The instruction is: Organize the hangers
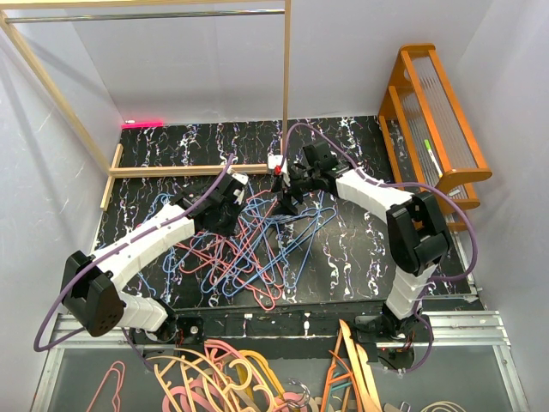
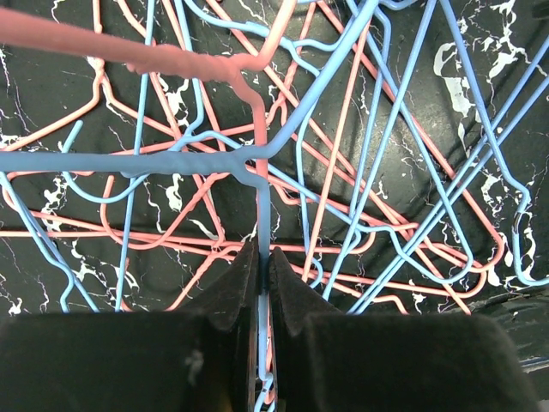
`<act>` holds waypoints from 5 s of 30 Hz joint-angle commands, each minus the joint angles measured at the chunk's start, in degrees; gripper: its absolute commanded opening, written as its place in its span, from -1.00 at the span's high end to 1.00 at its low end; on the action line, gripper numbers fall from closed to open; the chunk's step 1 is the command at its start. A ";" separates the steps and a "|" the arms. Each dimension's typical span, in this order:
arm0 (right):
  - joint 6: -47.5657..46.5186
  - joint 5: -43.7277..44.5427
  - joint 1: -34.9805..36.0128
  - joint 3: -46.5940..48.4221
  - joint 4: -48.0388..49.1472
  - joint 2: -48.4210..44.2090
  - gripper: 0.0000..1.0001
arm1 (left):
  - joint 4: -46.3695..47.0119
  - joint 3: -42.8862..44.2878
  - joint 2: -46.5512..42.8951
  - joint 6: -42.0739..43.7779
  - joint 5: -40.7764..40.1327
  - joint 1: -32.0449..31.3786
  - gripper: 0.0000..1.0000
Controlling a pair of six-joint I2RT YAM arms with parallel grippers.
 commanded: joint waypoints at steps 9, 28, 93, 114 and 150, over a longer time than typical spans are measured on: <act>4.19 -1.93 2.43 1.09 10.97 4.32 -0.35 | 0.12 2.76 0.07 -0.92 0.01 -0.55 1.00; 2.63 1.05 3.82 0.30 9.27 2.29 0.84 | -8.48 9.26 -2.22 -4.54 -5.67 -0.55 -0.94; 27.92 -12.85 -3.34 -2.45 34.56 4.08 -0.48 | -8.22 3.89 -14.57 0.55 -4.94 25.42 1.00; 24.86 -2.95 -2.95 2.21 25.06 0.83 -0.97 | 10.66 -10.39 -6.50 24.88 -77.17 3.11 1.00; -23.97 -15.74 1.77 26.21 -39.08 9.59 -0.87 | -27.47 -10.42 -8.30 -11.88 -84.88 -29.47 1.00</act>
